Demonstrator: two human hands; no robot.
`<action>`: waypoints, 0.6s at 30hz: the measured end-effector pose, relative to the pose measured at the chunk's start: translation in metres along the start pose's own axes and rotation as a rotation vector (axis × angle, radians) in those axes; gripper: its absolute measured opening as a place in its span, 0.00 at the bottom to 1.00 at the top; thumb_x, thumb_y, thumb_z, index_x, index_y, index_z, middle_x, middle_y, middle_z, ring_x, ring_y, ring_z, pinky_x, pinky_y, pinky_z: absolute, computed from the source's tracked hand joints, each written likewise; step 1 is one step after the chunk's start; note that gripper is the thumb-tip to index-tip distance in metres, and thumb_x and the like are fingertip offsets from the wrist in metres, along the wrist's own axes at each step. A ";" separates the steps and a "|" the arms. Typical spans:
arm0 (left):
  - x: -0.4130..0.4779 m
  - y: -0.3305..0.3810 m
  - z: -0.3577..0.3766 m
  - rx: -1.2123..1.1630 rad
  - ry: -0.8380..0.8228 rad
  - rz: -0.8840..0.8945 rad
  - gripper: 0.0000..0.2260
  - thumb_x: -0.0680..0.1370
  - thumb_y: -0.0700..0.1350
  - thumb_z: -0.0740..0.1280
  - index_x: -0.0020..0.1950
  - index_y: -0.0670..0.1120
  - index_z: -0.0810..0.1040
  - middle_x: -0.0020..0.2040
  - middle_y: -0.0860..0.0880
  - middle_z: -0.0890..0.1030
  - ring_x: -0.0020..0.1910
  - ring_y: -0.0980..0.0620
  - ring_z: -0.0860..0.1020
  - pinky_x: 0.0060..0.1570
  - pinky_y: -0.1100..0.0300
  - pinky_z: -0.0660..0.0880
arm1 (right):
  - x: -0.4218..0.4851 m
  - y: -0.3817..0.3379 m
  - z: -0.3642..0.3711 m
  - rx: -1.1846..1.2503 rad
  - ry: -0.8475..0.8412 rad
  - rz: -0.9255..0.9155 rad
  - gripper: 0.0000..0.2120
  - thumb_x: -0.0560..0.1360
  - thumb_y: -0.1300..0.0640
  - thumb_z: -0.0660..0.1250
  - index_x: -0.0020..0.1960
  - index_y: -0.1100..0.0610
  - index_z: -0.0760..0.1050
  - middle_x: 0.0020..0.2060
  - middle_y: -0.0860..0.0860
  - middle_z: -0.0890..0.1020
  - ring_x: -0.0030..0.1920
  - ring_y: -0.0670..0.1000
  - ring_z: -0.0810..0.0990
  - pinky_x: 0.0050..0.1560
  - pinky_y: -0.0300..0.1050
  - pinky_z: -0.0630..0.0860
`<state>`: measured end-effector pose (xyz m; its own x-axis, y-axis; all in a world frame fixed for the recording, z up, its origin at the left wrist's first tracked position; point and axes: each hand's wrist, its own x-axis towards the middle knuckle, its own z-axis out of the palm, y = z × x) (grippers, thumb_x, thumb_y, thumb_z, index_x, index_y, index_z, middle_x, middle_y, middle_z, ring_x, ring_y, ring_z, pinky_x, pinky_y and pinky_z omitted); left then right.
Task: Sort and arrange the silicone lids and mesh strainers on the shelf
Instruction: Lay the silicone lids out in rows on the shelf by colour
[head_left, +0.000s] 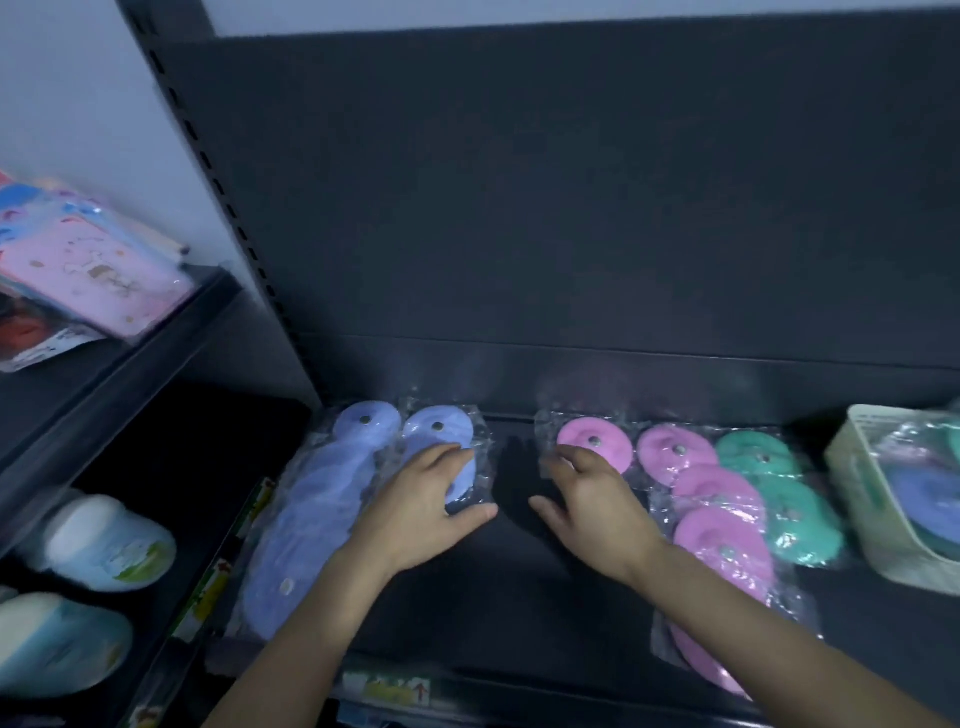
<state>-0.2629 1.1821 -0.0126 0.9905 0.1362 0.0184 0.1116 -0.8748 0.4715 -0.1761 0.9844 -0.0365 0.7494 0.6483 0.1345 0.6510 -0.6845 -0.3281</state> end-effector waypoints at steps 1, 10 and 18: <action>0.006 0.009 0.002 0.010 -0.002 0.018 0.29 0.74 0.61 0.66 0.72 0.52 0.66 0.73 0.58 0.64 0.72 0.60 0.60 0.64 0.71 0.52 | -0.004 0.008 -0.007 0.012 -0.001 0.033 0.22 0.76 0.49 0.66 0.65 0.60 0.72 0.64 0.59 0.74 0.64 0.60 0.72 0.63 0.50 0.71; 0.053 0.099 0.032 -0.015 -0.051 0.192 0.18 0.77 0.50 0.66 0.66 0.48 0.75 0.65 0.53 0.75 0.64 0.55 0.72 0.62 0.66 0.66 | -0.036 0.082 -0.064 0.070 0.082 0.202 0.10 0.75 0.59 0.62 0.51 0.62 0.79 0.49 0.59 0.81 0.51 0.60 0.79 0.49 0.49 0.75; 0.081 0.185 0.066 -0.077 -0.063 0.308 0.17 0.77 0.50 0.67 0.64 0.47 0.76 0.63 0.54 0.76 0.59 0.55 0.75 0.63 0.63 0.68 | -0.077 0.154 -0.117 0.095 0.245 0.301 0.09 0.74 0.62 0.66 0.51 0.63 0.80 0.49 0.59 0.82 0.51 0.60 0.79 0.51 0.50 0.76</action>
<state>-0.1563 1.0006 0.0185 0.9801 -0.1607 0.1166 -0.1981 -0.8322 0.5179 -0.1197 0.7897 0.0124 0.9190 0.3170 0.2346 0.3926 -0.7903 -0.4704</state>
